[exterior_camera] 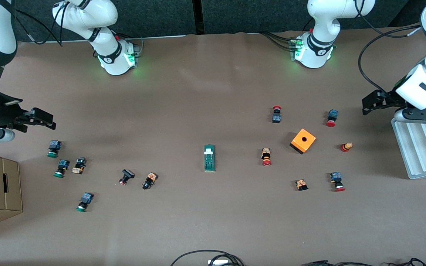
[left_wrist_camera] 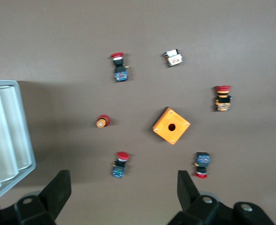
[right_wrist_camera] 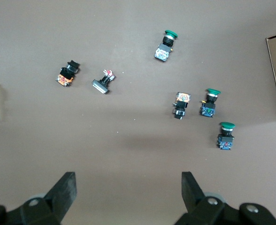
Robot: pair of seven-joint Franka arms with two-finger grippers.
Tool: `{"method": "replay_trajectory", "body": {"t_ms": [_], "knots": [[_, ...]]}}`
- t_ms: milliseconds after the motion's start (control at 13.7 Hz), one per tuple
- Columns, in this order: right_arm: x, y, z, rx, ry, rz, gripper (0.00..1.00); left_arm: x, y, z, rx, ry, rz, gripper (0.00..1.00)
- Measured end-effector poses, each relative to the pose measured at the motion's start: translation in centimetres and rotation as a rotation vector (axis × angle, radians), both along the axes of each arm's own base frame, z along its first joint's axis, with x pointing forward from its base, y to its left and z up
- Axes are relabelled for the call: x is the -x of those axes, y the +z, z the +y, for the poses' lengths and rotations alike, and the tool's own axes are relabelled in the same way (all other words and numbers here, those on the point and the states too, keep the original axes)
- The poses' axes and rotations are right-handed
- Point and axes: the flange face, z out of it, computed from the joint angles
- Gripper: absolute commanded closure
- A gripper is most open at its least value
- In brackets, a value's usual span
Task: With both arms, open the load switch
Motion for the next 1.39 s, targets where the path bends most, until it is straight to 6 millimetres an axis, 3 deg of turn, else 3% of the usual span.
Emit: {"method": "replay_trajectory", "body": {"t_ms": [512,731,1388], "knots": [[0.0,-0.1,-0.7,0.000,-0.010,0.001,0.00,-0.3,0.0,2.5,-0.004,0.036,-0.003,0.00],[-0.1,-0.3,-0.6,0.000,-0.009,0.005,0.00,-0.4,0.8,2.6,-0.002,0.038,-0.020,0.00],[-0.6,-1.2,-0.5,0.001,-0.007,0.021,0.00,-3.0,-0.7,2.5,0.001,0.035,-0.011,0.00]]}}
